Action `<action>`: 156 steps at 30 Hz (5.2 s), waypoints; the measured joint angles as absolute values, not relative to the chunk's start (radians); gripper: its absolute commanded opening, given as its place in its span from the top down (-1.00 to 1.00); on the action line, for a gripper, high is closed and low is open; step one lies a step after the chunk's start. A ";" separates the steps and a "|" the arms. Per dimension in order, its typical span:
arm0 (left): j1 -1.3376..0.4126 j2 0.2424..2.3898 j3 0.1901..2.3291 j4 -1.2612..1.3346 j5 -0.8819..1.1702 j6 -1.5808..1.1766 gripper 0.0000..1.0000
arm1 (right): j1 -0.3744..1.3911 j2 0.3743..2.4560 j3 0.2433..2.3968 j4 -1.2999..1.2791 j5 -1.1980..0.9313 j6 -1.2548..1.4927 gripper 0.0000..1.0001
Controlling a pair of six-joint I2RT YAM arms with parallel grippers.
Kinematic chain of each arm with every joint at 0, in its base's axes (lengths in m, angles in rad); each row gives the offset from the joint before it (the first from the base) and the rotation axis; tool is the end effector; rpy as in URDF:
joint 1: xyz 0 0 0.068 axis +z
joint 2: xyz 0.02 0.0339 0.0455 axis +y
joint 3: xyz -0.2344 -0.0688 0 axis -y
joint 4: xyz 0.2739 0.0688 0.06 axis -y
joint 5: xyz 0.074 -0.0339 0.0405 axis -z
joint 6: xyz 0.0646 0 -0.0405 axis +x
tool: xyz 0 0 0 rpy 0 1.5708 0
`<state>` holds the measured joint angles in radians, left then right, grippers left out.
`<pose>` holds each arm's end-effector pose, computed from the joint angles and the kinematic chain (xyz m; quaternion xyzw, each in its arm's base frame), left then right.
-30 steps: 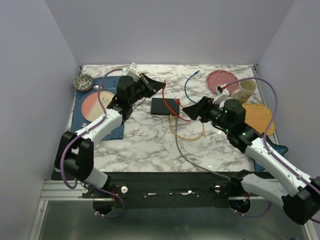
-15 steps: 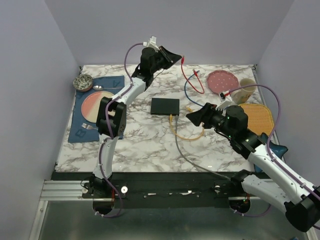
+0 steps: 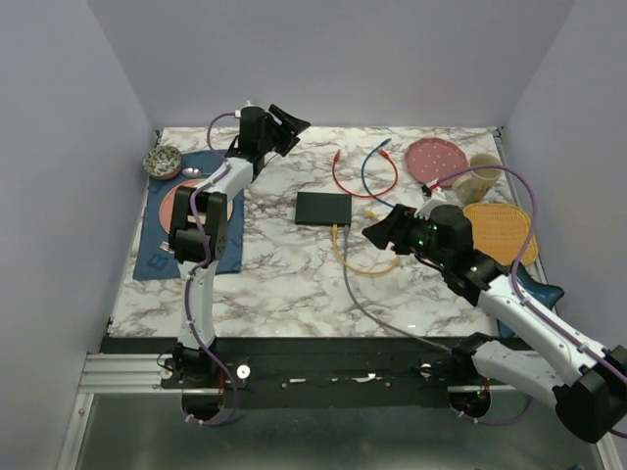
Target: Pull the plug from the switch port
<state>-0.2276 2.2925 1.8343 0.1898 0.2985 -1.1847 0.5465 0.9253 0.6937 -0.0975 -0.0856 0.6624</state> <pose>0.5587 -0.1489 0.1861 -0.2822 0.7397 -0.4789 0.3793 0.2451 0.1556 0.2515 0.0222 0.8127 0.3589 0.4584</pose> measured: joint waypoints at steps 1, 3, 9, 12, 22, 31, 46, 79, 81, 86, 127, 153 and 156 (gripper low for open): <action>-0.226 2.230 1.764 0.204 0.295 -1.177 -0.98 | 0.547 0.968 0.694 -0.096 -0.084 0.666 -0.46; -0.237 2.062 1.592 0.208 0.284 -1.163 -0.98 | 0.547 1.053 0.705 -0.087 -0.081 0.678 -0.33; -0.341 1.646 1.128 0.348 0.229 -1.177 -0.98 | 0.547 1.326 0.834 -0.039 -0.079 0.728 0.34; -0.408 1.599 0.971 0.371 0.217 -1.178 -0.93 | 0.545 1.462 0.978 -0.028 -0.072 0.729 0.58; -0.468 1.604 0.660 0.380 0.185 -1.198 -0.74 | 0.515 1.838 1.428 -0.110 -0.080 0.661 0.98; -0.462 1.578 0.497 0.554 0.174 -1.240 -0.57 | 0.458 2.165 1.682 -0.257 -0.095 0.604 0.99; -0.462 1.686 0.421 0.820 0.227 -1.318 -0.53 | 0.457 2.233 1.704 -0.267 -0.134 0.577 0.99; -0.506 2.107 0.764 1.034 0.309 -1.459 -0.11 | 0.483 2.027 1.420 -0.276 -0.050 0.654 0.99; -0.509 2.120 0.778 1.036 0.309 -1.466 -0.08 | 0.482 2.027 1.420 -0.277 -0.050 0.654 0.99; -0.513 2.146 0.792 1.053 0.309 -1.480 0.17 | 0.482 2.027 1.420 -0.277 -0.050 0.654 0.99; -0.457 2.149 0.509 1.433 0.374 -1.518 0.09 | 0.564 1.919 1.263 -0.236 -0.138 0.681 0.99; -0.452 2.104 0.537 1.291 0.381 -1.505 0.56 | 0.564 1.946 1.266 -0.194 -0.183 0.691 0.99; -0.452 2.104 0.537 1.292 0.379 -1.511 0.43 | 0.564 1.948 1.266 -0.186 -0.189 0.692 0.99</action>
